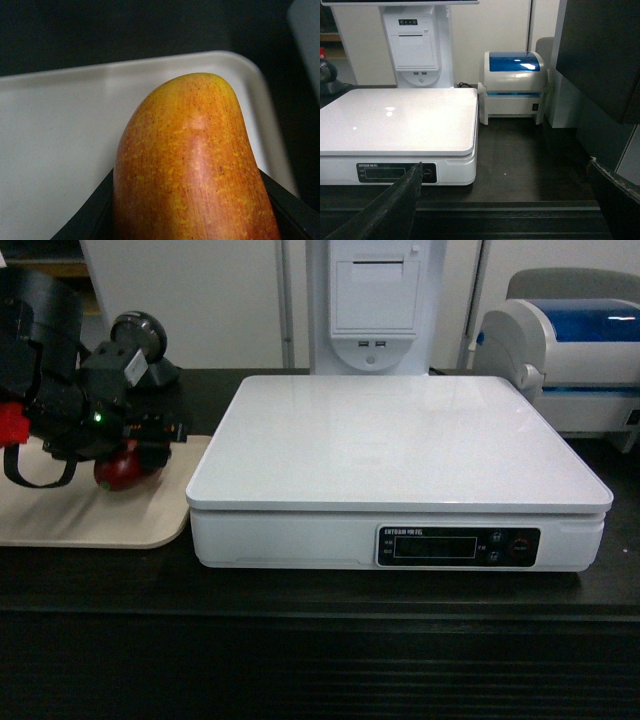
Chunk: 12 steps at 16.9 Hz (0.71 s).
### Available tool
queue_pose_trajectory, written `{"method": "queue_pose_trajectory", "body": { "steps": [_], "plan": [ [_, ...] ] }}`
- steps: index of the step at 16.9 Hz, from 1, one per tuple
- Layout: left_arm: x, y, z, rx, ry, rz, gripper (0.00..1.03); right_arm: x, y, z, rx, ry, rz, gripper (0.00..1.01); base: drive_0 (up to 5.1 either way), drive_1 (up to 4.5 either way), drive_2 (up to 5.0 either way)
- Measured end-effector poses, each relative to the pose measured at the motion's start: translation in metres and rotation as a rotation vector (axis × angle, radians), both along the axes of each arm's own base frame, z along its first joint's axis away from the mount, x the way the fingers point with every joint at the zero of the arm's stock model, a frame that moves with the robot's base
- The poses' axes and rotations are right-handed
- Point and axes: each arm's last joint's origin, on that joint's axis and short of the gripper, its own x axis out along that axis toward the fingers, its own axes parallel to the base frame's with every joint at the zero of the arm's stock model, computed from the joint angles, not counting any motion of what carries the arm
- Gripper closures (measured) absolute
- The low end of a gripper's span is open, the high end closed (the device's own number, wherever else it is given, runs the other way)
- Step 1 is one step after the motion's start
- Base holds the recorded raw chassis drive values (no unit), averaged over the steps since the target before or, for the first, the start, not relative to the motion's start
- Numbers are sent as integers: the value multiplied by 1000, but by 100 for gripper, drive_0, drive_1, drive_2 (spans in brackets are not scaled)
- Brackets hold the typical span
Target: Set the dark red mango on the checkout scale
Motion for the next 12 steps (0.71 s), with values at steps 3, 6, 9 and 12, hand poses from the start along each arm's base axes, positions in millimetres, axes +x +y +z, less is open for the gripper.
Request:
{"method": "queue_pose_trajectory", "body": {
  "steps": [3,6,9,12],
  "plan": [
    [-10,-44,67,-97,-182,-153,44,0,0,0,0,0,0,3,0,0,0],
    [-39,-121,123,-247,-306,-405,44,0,0,0,0,0,0,3,0,0,0],
    [-50,-202,103,-328,-211,-508,44,0,0,0,0,0,0,3,0,0,0],
    [-39,-217,89,-316,-147,-428,44,0,0,0,0,0,0,3,0,0,0]
  ]
}}
